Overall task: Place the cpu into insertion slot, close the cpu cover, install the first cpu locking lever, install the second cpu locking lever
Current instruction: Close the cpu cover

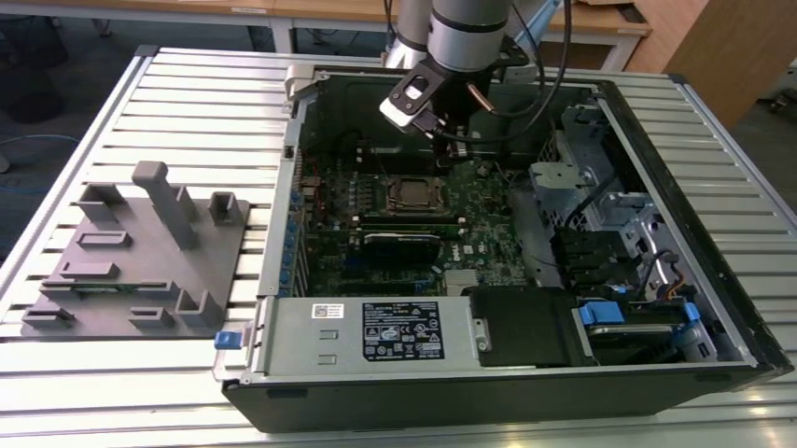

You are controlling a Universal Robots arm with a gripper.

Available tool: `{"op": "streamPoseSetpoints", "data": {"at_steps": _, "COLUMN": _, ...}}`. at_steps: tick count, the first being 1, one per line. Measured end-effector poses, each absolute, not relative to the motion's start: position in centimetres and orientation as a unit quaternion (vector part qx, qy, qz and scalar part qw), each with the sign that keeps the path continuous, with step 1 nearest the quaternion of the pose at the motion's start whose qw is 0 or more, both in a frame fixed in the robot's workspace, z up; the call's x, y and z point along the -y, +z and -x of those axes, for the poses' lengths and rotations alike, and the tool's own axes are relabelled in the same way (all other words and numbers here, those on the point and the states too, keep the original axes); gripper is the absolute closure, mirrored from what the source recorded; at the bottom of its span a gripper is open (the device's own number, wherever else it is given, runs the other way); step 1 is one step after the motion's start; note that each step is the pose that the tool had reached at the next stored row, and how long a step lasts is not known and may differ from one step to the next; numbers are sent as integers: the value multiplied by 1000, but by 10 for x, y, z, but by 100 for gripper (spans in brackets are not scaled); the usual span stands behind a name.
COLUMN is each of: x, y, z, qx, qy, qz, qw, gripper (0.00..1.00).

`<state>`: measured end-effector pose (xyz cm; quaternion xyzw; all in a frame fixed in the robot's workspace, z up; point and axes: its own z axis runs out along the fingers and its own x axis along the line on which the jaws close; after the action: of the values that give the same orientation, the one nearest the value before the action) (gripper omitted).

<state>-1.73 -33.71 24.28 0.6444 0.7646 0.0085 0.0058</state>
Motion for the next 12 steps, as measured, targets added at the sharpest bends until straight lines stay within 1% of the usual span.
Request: {"op": "streamPoseSetpoints", "data": {"at_steps": 12, "x": 337, "y": 243, "z": 17, "qx": -810, "qy": 9, "qz": -587, "qw": 5, "gripper": 90}}
